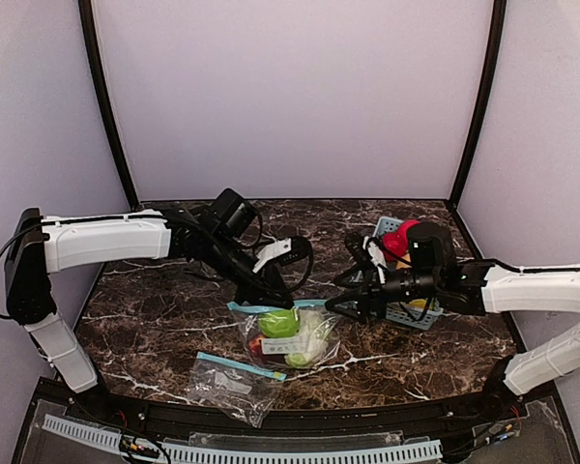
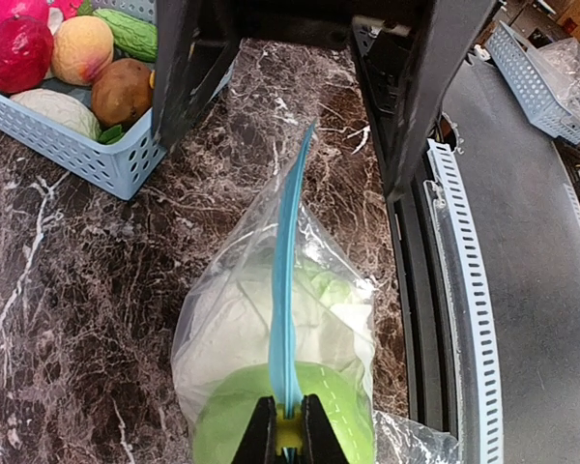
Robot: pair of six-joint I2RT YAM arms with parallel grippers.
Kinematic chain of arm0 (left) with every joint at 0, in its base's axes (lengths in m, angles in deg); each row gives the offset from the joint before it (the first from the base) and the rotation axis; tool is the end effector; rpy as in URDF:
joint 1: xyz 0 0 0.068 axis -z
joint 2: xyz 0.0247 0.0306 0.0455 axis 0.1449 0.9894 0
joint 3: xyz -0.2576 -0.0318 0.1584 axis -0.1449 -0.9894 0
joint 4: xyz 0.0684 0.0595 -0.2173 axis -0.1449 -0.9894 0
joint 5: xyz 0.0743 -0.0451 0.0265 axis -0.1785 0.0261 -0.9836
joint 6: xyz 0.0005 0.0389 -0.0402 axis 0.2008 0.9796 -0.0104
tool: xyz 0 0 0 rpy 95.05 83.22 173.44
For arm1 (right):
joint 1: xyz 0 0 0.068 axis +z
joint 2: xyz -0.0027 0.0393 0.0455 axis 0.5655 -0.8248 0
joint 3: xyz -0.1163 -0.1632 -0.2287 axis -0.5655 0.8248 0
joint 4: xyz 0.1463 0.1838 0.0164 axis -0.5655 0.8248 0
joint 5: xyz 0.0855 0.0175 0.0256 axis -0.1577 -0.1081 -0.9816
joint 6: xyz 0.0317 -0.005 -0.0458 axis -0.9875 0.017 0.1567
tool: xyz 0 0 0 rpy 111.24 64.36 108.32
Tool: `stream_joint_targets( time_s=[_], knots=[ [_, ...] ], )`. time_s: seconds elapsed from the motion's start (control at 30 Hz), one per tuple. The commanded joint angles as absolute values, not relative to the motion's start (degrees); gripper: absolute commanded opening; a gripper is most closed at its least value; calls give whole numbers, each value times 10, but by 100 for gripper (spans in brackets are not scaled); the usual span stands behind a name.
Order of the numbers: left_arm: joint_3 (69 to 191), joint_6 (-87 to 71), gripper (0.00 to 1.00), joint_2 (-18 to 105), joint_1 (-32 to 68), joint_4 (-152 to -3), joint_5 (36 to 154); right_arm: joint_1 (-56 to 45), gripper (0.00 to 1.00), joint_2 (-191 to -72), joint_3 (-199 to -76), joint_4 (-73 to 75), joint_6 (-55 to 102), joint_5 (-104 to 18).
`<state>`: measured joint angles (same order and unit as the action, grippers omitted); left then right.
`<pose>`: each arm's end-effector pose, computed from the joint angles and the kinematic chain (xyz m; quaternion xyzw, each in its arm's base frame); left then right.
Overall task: Place the food in the zip-top bag and seal the zipper
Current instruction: Zip the zipper of the food storage bag, then hold the zipper from the zipper food storage bag.
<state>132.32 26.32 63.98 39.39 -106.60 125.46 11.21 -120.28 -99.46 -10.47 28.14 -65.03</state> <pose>0.2143 -0.2716 0.3045 0.6046 0.6536 -0.3752 0.2579 0.1491 0.1803 0.2877 -0.4305 0.6873 0.4173 0.4102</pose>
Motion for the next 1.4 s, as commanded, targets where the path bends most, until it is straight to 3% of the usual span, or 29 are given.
stream_joint_targets(
  time_s=[0.0, 0.2, 0.73, 0.8, 0.9, 1.37],
  knots=[
    [1311, 258, 1, 619, 395, -1082, 1295, 115, 77, -1255, -1013, -152, 279, -695],
    [1319, 255, 1, 619, 397, -1079, 1298, 122, 77, -1309, -1042, -175, 272, -726],
    [1308, 227, 1, 604, 398, -1031, 1297, 149, 49, -1386, -1082, -181, 255, -741],
    [1308, 225, 1, 604, 398, -1028, 1299, 150, 34, -1385, -1082, -181, 255, -740],
    [1308, 223, 1, 602, 397, -1027, 1294, 150, 0, -1382, -1083, -177, 255, -730],
    [1305, 284, 1, 586, 378, -1135, 1113, 149, 0, -1288, -1040, -55, 260, -392]
  ],
)
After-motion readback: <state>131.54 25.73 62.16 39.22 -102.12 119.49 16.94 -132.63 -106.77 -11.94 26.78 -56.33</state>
